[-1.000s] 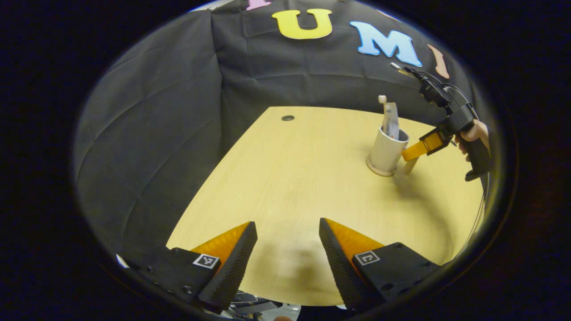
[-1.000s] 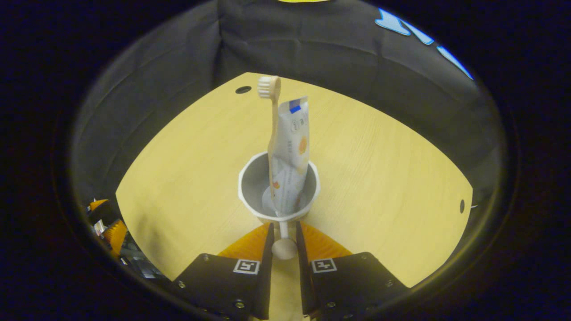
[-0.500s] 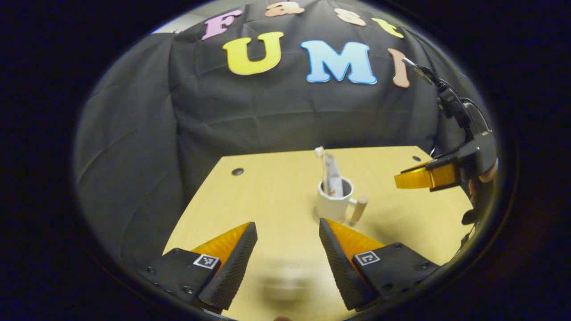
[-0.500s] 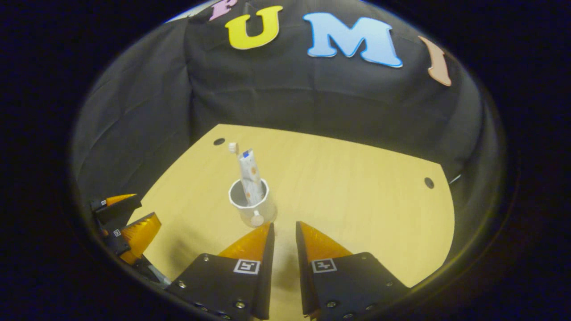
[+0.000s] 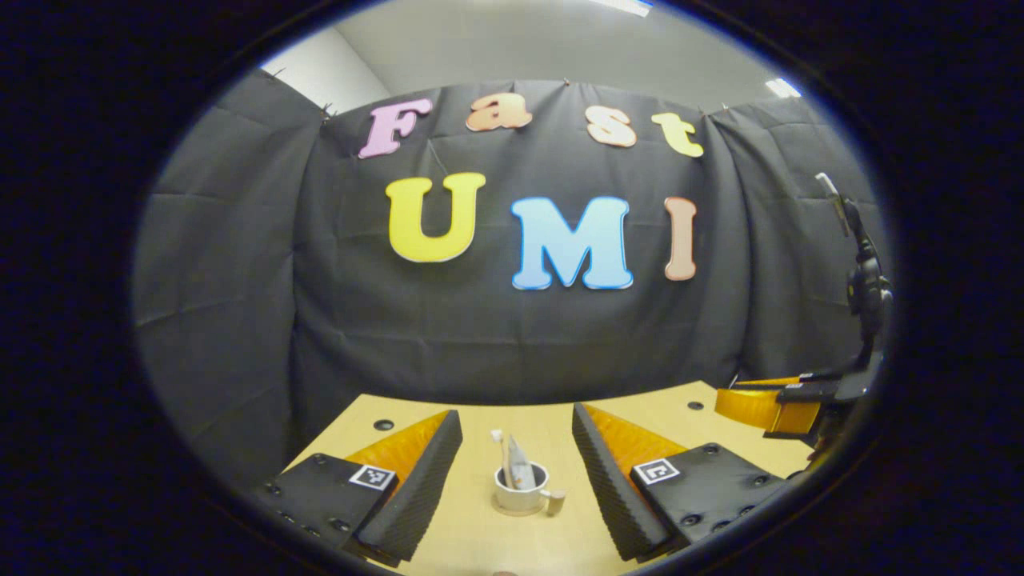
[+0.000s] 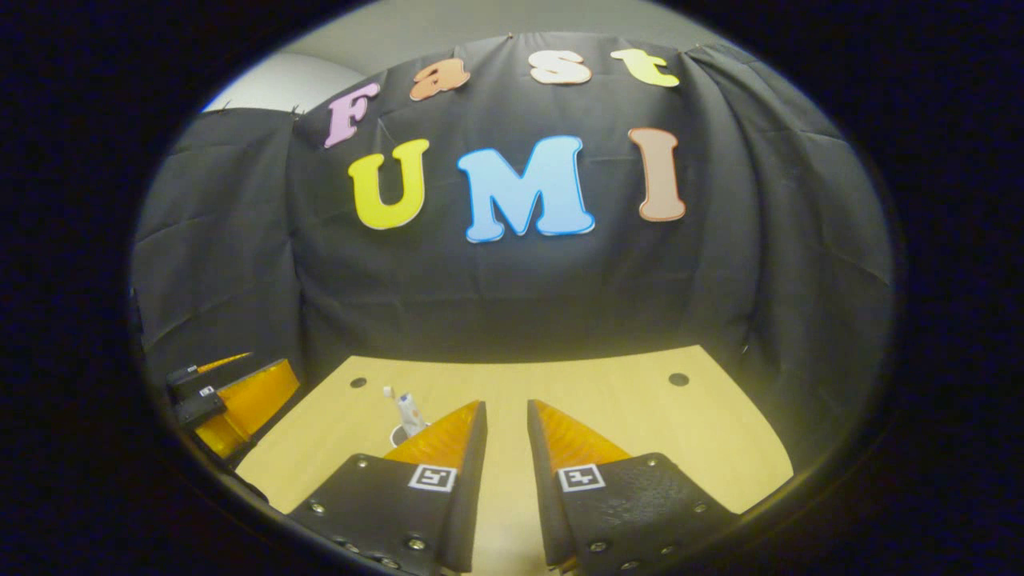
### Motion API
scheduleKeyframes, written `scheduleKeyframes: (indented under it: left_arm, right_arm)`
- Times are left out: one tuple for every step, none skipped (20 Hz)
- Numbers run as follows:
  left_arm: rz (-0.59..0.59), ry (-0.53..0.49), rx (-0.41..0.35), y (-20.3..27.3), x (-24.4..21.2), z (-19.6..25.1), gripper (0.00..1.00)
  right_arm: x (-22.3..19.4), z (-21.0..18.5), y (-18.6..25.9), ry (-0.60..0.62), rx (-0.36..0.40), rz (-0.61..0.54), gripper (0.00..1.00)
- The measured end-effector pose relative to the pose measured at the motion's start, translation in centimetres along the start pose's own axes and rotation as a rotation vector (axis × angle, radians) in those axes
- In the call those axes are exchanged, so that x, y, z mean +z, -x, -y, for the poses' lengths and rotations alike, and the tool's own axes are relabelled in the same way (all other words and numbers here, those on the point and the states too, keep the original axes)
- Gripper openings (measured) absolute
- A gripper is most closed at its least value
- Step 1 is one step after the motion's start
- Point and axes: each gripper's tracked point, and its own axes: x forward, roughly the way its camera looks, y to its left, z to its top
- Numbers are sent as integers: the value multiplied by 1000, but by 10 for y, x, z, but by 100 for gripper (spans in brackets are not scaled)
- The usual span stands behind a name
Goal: Put the toothbrush and toothpaste on the desktop into the cup, then pick up the cup and place it on the coaster on the desktop.
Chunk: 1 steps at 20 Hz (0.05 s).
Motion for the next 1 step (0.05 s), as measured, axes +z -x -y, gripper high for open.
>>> scheduleKeyframes:
  left_arm:
    - [27, -6, -11, 1, 12, 7, 92]
  right_arm:
    - [5, 1, 3, -1, 3, 22, 43]
